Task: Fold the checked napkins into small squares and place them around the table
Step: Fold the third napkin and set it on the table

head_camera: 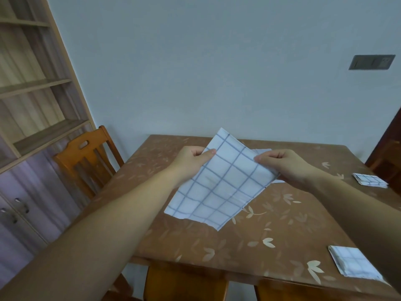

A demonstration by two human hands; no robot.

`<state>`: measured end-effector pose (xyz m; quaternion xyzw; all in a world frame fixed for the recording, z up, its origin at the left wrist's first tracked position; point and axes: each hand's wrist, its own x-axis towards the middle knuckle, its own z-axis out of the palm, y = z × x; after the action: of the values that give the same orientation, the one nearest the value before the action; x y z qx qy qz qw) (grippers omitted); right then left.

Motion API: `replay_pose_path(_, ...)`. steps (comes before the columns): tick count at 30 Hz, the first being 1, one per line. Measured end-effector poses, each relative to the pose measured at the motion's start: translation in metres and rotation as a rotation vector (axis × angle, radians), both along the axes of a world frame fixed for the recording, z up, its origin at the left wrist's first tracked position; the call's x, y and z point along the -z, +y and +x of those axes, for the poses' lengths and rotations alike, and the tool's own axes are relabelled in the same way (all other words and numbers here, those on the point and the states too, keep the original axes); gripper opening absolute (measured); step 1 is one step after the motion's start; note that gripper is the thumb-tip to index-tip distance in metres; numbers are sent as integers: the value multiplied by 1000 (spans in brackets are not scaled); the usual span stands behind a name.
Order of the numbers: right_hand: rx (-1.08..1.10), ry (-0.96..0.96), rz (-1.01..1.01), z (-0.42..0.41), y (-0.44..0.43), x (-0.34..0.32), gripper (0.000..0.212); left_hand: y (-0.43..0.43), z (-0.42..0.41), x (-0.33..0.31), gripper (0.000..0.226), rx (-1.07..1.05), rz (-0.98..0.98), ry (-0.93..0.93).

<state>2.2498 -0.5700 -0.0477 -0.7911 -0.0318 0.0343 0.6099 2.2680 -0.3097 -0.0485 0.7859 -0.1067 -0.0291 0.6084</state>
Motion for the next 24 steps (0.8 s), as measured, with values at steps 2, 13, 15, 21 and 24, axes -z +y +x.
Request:
replay_pose_path(2, -13, -15, -3, -1, 1, -1, 17, 2, 0, 1, 28, 10, -3, 19)
replay_pose_path(13, 62, 32, 342, 5, 12, -9, 18, -13, -2, -9, 16, 29, -139, 106)
replay_pose_path(15, 76, 16, 293, 3, 10, -8, 11, -11, -2, -9, 17, 23, -174, 136)
replay_pose_path(21, 20, -74, 49, -1, 6, -10, 8, -16, 3, -11, 17, 3, -205, 32)
replay_pose_path(24, -31, -129, -194, 0, 6, -9, 7, -23, 2, -11, 18, 10, -92, -68)
